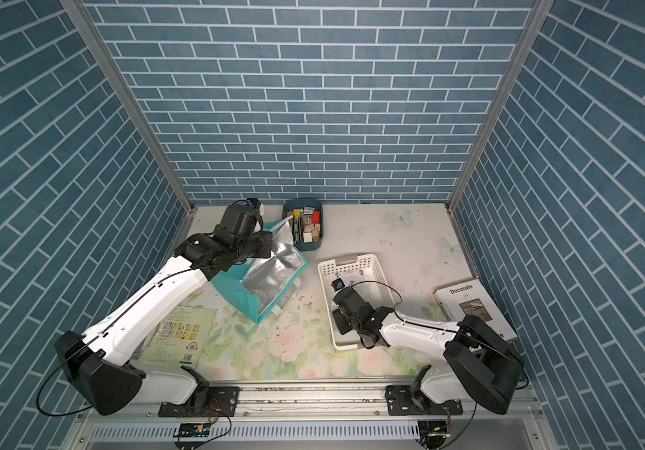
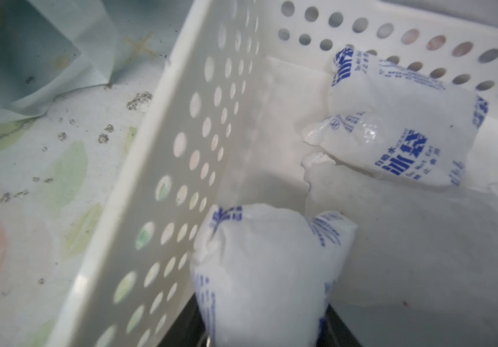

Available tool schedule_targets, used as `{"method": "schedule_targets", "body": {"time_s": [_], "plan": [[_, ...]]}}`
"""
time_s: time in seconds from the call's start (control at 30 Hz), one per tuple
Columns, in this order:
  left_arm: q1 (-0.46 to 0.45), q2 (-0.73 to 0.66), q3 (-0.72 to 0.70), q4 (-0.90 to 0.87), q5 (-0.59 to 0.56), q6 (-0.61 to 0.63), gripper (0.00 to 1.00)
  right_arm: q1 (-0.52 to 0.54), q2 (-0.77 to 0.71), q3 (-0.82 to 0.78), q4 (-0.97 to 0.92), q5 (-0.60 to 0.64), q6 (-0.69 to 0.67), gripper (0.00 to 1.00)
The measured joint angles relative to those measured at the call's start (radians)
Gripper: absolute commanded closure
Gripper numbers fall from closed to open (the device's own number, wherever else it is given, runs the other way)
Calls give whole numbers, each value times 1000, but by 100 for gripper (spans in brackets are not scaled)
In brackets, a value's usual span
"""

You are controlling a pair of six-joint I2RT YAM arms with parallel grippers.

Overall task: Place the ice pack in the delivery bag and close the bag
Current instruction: Pick up the ice pack from the bin, then place the ice pack in the delivery bag.

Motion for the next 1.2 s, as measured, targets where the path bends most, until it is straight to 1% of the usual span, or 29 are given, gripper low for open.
{"method": "schedule_targets", "body": {"time_s": [0.1,0.13,0.17,0.2,0.43,0.5,0.57,0.63,0.7,0.83,0.93,1.07,1.2], "plan": [[3,-32,-4,22,49,-9,100,0,-47,-14,-1,25,-1,79],[5,-41,-8,28,62,-12,100,0,-73,-24,0,32,-1,86],[5,-52,-12,35,76,-19,100,0,-110,-35,-1,40,-1,95],[6,-56,-13,40,85,-23,100,0,-143,-45,-2,50,-1,100],[19,-58,-13,51,137,-53,100,0,-431,-75,-5,90,-1,100],[21,-58,-13,55,145,-64,100,0,-494,-50,-18,80,-1,100],[23,-58,-13,56,147,-76,100,5,-514,11,-38,62,-1,100],[24,-58,-13,56,147,-91,100,23,-492,98,-55,40,-1,100],[25,-58,-13,56,147,-109,100,59,-439,198,-60,23,-3,100],[25,-57,-10,55,153,-166,100,160,-269,391,-68,10,-20,100],[26,-42,20,46,181,-227,100,206,-149,497,-80,-1,-21,100],[26,0,93,15,238,-303,100,217,-21,614,-122,19,-33,100],[26,7,116,2,267,-358,100,211,46,672,-159,101,-44,100]]}}
